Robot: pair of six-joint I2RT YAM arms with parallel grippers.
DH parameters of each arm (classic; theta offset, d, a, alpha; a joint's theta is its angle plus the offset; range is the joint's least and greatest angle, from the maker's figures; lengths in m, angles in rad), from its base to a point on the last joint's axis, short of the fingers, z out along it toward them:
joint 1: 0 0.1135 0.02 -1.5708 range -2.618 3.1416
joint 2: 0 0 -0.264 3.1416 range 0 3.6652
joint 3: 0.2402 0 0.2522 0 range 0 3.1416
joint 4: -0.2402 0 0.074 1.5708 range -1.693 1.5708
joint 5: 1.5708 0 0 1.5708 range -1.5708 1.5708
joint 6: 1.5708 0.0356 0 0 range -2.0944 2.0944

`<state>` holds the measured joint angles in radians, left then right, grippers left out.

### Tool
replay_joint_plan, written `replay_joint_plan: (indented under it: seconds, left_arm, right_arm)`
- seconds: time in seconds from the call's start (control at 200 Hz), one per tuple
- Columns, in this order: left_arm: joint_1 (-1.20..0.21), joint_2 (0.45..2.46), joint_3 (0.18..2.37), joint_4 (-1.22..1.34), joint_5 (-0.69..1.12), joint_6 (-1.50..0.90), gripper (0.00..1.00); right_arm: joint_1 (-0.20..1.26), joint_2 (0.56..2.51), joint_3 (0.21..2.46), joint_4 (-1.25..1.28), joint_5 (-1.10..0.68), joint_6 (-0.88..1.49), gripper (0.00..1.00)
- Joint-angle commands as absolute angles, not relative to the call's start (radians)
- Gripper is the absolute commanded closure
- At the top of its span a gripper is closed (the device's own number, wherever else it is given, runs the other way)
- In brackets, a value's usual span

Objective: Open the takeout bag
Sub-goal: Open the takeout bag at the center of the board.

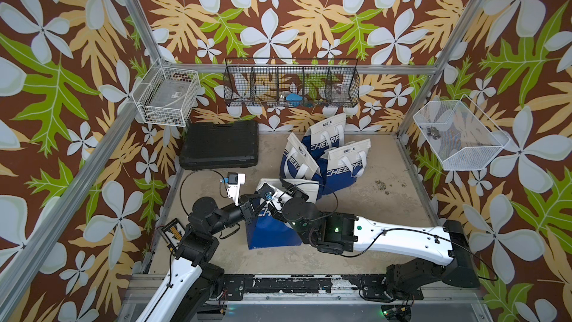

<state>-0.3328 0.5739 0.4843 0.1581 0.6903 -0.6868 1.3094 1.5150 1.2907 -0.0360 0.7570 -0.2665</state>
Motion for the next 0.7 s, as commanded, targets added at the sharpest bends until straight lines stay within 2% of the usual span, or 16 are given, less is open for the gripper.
replay_joint_plan:
  seconds: [0.0,0.08,0.195,0.26,0.445,0.696]
  left_arm:
    - [-0.336,0.566,0.491,0.235,0.807,-0.683,1.0]
    - [-0.336,0.561,0.488,0.232,0.808,-0.68,1.0]
    - [-0.336,0.554,0.478,0.226,0.803,-0.675,1.0]
    - [-0.336,0.552,0.474,0.226,0.799,-0.675,1.0]
    - [-0.336,0.555,0.477,0.222,0.785,-0.673,1.0]
    - [-0.337,0.593,0.5,0.189,0.747,-0.655,1.0]
  right_arm:
    - [1.307,1.536,1.299,0.013,0.782,-0.29,0.49]
    - [1.298,1.542,1.307,0.026,0.789,-0.288,0.56]
    - [1.271,1.54,1.332,-0.007,0.766,-0.253,0.72]
    - [1.269,1.528,1.325,-0.007,0.741,-0.249,0.76]
    - [1.269,1.497,1.293,-0.045,0.671,-0.248,1.0]
    - [1.263,1.406,1.247,-0.068,0.518,-0.24,1.0]
